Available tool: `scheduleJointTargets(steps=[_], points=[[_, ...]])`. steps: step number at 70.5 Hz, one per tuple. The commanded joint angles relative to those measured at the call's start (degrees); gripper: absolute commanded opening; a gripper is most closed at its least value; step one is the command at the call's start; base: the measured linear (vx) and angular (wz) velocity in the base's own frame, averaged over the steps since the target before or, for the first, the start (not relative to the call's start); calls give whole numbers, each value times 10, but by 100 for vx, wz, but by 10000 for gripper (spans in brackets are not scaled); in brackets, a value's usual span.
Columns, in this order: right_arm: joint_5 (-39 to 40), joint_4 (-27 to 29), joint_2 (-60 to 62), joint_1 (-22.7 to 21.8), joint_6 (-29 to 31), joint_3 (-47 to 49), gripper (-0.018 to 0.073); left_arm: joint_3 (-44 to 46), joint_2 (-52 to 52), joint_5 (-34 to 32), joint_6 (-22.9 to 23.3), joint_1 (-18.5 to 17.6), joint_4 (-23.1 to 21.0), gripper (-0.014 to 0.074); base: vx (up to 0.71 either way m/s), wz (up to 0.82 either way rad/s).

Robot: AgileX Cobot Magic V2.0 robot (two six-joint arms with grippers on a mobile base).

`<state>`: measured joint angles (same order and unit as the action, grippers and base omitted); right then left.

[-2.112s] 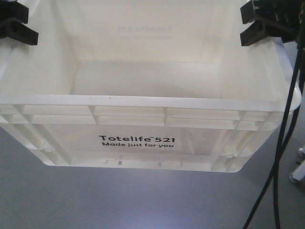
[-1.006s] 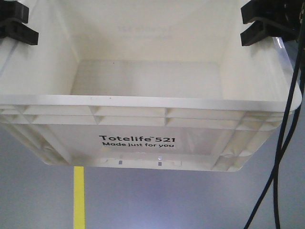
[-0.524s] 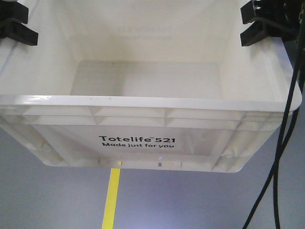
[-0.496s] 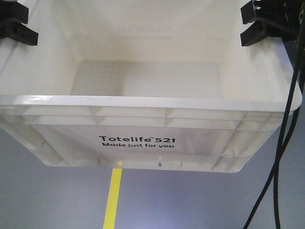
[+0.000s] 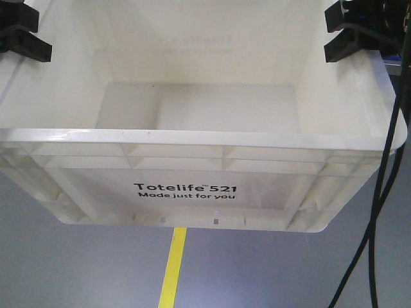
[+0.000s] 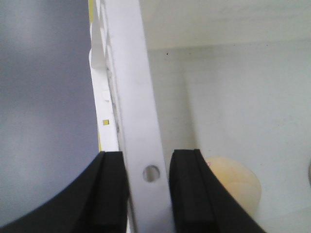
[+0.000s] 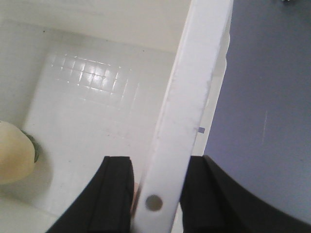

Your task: Place moving items into box and shelve

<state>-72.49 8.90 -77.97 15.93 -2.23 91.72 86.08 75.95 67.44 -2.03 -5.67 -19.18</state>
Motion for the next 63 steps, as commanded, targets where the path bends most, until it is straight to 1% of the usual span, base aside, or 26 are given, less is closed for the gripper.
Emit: scheduleJointTargets(steps=[1, 63], points=[[69, 51, 24, 3, 22, 22, -12, 29, -24, -66, -3, -5, -91, -17, 48, 14], [69, 52, 24, 3, 22, 22, -12, 29, -24, -66, -3, -5, -91, -17, 51, 12]])
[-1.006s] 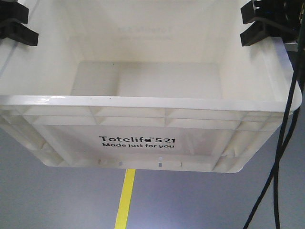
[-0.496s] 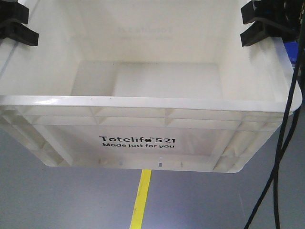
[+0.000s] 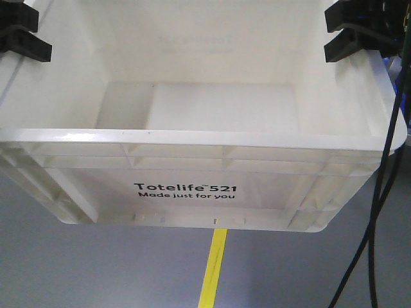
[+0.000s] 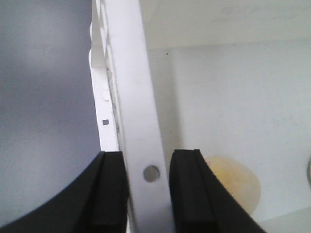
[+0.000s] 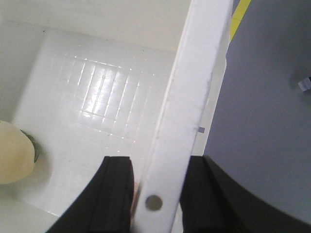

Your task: Place moving items into box and shelve

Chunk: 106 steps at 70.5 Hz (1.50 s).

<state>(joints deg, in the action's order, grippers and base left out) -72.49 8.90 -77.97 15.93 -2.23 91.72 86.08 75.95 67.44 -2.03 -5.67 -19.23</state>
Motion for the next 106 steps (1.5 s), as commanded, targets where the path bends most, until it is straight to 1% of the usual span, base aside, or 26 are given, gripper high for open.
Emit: scheduleJointTargets(steps=[1, 71, 106], points=[[69, 52, 24, 3, 22, 22, -12, 29, -24, -66, -3, -5, -90, -17, 51, 3], [69, 52, 24, 3, 22, 22, -12, 29, -24, -66, -3, -5, -90, -17, 52, -3], [69, 52, 24, 3, 22, 22, -12, 29, -24, -66, -3, -5, -90, -17, 53, -12]])
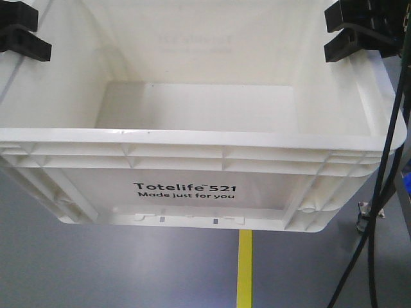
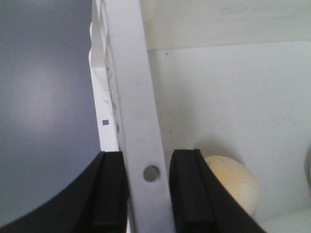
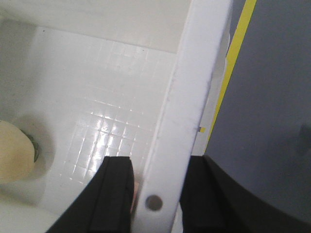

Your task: Place moving items into box and shelve

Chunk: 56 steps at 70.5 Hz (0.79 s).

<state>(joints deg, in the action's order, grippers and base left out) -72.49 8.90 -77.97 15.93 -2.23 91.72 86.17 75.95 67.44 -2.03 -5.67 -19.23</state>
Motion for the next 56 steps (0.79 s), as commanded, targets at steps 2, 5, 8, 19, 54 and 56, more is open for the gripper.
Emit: scheduleJointTargets(steps=[2, 5, 8, 19, 54, 56], points=[[69, 52, 24, 3, 22, 22, -12, 28, -24, -66, -3, -5, -90, -17, 53, -12], [69, 52, 24, 3, 22, 22, -12, 28, -24, -66, -3, -5, -90, -17, 53, -12], [69, 52, 24, 3, 22, 22, -12, 28, -24, -66, -3, -5, -90, -17, 53, -11], [69, 52, 24, 3, 22, 22, -12, 28, -23, -66, -3, -5, -90, -17, 53, -11], [69, 52, 24, 3, 22, 22, -12, 28, -23, -66, -3, -5, -90, -17, 54, -10], [69, 52, 24, 3, 22, 22, -12, 28, -23, -66, -3, -5, -90, -17, 54, -11]])
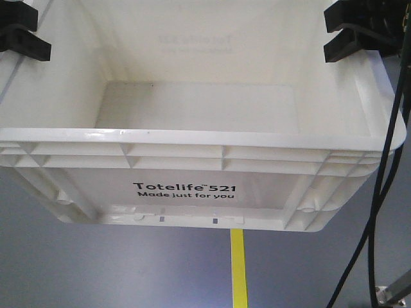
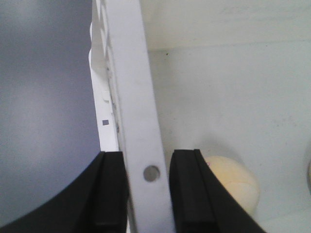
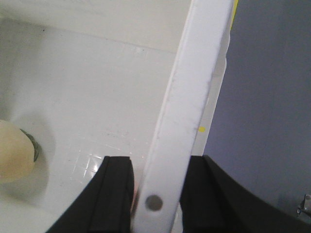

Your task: Place moving items into box and shelve

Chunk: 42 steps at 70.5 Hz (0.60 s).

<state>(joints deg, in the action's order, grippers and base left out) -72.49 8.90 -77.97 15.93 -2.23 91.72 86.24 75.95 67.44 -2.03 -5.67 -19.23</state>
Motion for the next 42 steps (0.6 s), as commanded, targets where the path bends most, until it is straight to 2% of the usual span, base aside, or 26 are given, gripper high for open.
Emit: scheduleJointTargets(steps=[1, 42], points=[[69, 52, 24, 3, 22, 22, -12, 28, -23, -66, -3, -5, -90, -17, 54, -11], [69, 52, 24, 3, 22, 22, -12, 28, -23, -66, -3, -5, -90, -17, 53, -13]])
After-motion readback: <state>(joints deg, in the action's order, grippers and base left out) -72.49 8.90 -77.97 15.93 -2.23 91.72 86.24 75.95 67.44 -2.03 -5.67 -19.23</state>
